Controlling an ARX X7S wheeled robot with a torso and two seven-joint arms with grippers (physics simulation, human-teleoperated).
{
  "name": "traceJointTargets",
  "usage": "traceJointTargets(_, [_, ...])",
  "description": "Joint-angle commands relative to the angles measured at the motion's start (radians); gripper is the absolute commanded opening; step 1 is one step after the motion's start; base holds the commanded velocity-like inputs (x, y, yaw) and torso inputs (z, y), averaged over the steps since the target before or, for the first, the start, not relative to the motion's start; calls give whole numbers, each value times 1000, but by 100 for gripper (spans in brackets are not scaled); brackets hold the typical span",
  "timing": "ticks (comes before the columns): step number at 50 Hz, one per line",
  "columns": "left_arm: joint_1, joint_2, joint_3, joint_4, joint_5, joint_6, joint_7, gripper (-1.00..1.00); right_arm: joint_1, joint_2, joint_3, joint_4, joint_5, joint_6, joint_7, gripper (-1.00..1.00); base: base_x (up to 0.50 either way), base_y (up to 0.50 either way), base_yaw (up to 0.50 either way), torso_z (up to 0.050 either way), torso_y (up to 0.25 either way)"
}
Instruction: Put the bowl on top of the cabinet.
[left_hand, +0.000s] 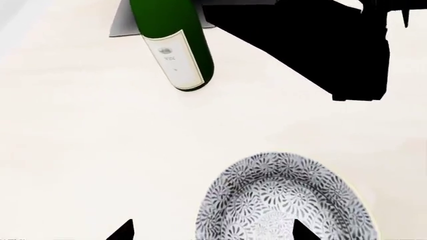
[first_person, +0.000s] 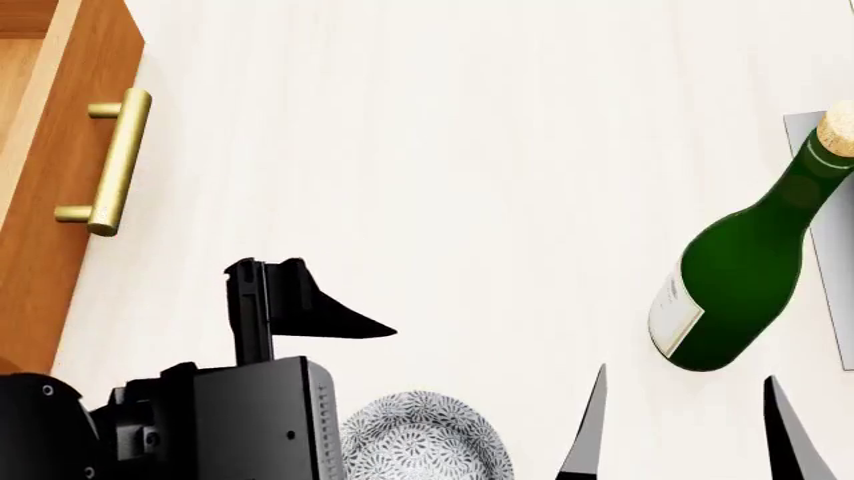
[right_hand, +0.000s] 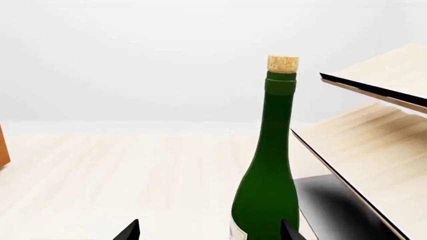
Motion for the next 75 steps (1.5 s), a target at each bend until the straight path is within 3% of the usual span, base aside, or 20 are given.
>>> traceJointTargets(1, [30, 7, 2, -43, 36, 62, 37, 100, 2, -15, 15, 6, -21, 5, -18, 100, 0, 0, 0, 0, 0])
traceJointTargets(31, [46, 93, -17, -264, 90, 172, -6, 100, 0, -1, 15, 4, -12, 5, -9, 100, 0, 0, 0, 0, 0])
traceJointTargets(54, [49, 82, 70, -311, 112, 260, 95, 100, 0, 4, 6, 12, -10, -2, -3, 100, 0, 0, 0, 0, 0])
traceJointTargets(75, [69, 97, 90, -407, 147, 339, 98, 100, -4, 12, 3, 12, -11, -10, 4, 100, 0, 0, 0, 0, 0])
